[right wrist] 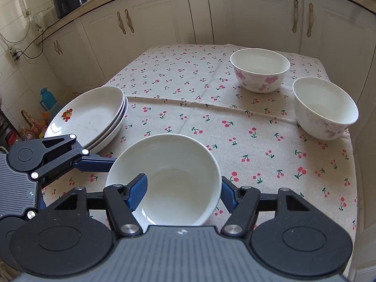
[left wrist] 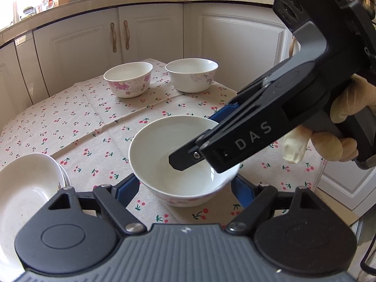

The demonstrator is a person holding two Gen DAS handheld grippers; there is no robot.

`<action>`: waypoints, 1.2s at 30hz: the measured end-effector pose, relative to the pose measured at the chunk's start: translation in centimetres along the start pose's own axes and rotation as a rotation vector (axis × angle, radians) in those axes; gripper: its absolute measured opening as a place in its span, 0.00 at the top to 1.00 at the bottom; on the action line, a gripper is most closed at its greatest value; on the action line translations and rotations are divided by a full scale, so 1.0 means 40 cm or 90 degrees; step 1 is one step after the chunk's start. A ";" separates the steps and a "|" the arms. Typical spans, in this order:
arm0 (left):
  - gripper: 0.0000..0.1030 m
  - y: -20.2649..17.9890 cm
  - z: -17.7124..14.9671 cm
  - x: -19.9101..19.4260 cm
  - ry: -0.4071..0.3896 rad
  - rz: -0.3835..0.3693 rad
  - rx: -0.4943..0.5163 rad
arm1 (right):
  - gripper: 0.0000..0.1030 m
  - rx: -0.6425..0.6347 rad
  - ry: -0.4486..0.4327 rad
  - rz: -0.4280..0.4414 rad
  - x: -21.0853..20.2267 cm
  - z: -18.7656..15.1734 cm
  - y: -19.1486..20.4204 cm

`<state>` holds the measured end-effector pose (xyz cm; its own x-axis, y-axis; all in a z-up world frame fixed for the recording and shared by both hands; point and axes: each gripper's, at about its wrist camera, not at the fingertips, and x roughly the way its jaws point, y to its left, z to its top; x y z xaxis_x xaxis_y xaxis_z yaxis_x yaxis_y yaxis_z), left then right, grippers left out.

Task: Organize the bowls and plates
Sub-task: 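Grip the bowl rim with the right gripper and slide it toward the plate stack, then open the right gripper and withdraw from the bowl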

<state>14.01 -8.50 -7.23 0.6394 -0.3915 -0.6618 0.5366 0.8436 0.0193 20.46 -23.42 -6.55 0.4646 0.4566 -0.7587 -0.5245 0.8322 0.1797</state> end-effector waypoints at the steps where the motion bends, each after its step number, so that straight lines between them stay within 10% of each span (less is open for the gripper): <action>1: 0.18 0.000 0.000 0.000 0.000 0.000 -0.001 | 0.31 -0.001 0.000 -0.001 0.000 -0.001 0.001; 19: 0.18 0.007 0.001 -0.002 -0.003 -0.013 -0.016 | 0.29 0.002 -0.001 0.000 0.005 -0.001 0.001; 36: 0.09 0.014 -0.006 -0.021 -0.008 -0.034 -0.023 | 0.00 -0.002 -0.053 -0.010 -0.030 0.002 0.011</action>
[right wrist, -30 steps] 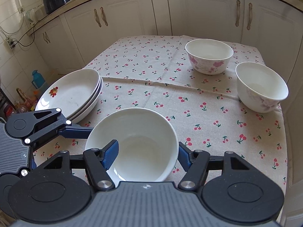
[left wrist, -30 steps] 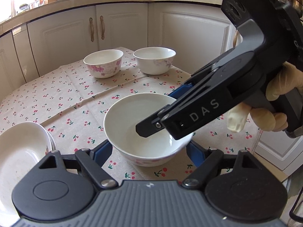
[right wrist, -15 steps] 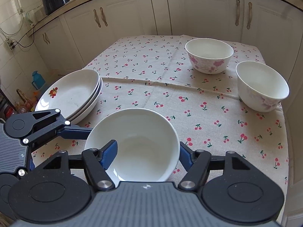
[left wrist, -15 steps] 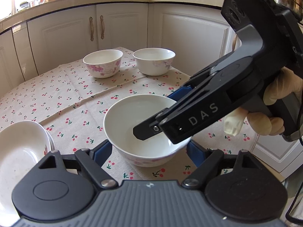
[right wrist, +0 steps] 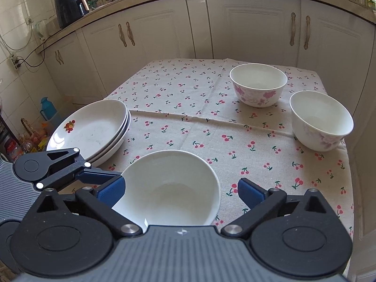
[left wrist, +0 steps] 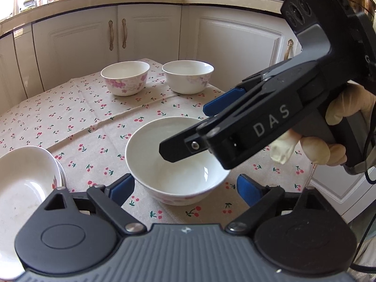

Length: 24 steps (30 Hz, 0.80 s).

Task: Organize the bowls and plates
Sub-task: 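Open the right gripper and withdraw from the bowl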

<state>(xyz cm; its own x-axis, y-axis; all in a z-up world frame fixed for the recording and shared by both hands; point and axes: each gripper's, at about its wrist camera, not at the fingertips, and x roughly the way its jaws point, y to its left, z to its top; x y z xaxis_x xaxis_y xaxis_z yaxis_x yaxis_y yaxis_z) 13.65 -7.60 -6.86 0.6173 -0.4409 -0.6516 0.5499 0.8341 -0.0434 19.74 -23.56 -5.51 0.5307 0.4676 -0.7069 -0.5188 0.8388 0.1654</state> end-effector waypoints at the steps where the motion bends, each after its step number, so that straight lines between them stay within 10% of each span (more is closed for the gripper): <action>1: 0.07 0.000 0.000 -0.006 -0.002 0.000 0.003 | 0.00 0.001 -0.004 -0.005 -0.004 0.000 -0.001; 24: 0.06 -0.020 0.183 -0.046 -0.031 -0.035 0.103 | 0.00 -0.033 -0.105 -0.178 -0.089 0.017 -0.149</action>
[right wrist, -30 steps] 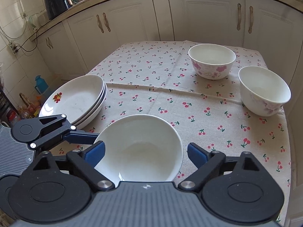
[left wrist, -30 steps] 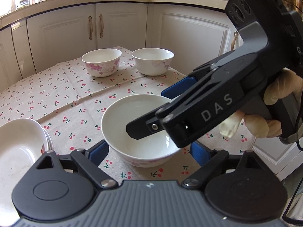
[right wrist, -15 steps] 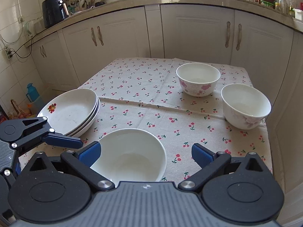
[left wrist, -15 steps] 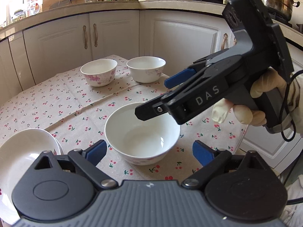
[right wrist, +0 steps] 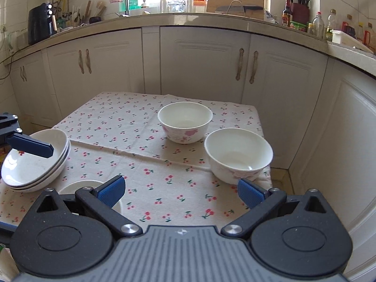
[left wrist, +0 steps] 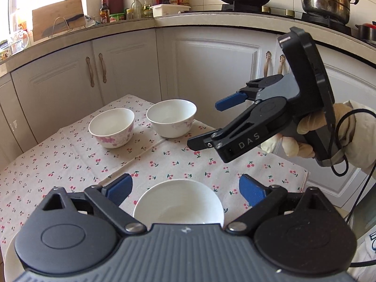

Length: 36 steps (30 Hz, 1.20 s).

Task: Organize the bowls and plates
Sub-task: 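Open the right gripper and withdraw from the bowl, then grasp the rim of a white floral bowl with the left gripper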

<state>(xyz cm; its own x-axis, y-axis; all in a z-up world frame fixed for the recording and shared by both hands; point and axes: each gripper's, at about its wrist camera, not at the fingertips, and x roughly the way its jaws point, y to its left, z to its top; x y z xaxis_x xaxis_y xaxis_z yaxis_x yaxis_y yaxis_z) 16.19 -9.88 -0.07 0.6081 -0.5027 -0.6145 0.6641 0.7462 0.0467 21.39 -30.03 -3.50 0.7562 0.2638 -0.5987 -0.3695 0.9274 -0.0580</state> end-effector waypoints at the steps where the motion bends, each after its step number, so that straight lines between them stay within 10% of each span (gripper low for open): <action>1: 0.06 0.002 0.011 0.011 0.005 -0.004 0.003 | 0.00 -0.012 -0.003 -0.015 0.007 -0.004 -0.007; 36: 0.24 0.177 0.349 0.625 0.171 -0.059 -0.012 | 0.00 -0.038 -0.030 -0.012 0.253 -0.022 -0.192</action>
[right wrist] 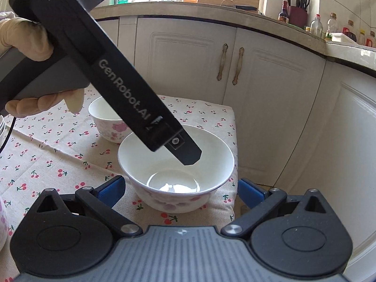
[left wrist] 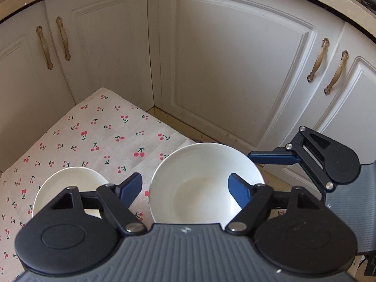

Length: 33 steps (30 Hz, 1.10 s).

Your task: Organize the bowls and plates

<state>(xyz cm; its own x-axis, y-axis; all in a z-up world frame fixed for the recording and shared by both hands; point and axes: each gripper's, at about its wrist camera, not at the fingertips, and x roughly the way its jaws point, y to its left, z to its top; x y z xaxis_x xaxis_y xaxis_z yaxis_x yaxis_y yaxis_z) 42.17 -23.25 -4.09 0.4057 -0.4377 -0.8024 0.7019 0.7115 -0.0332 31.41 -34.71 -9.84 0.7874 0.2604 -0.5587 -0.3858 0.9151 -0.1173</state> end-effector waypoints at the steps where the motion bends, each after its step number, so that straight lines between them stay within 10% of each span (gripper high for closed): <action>1: 0.25 0.003 0.002 0.008 0.005 -0.001 -0.002 | 0.00 -0.001 -0.001 0.002 0.001 0.000 -0.001; 33: 0.35 0.007 -0.009 0.040 0.028 -0.024 -0.017 | 0.08 -0.012 0.001 0.018 -0.012 0.020 0.003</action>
<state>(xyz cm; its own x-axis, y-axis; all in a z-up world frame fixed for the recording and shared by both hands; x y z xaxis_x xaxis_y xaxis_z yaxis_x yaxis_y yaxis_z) 42.79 -23.55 -5.59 0.3531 -0.4403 -0.8255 0.6996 0.7101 -0.0795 31.37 -34.49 -8.91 0.7747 0.2861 -0.5639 -0.4173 0.9013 -0.1160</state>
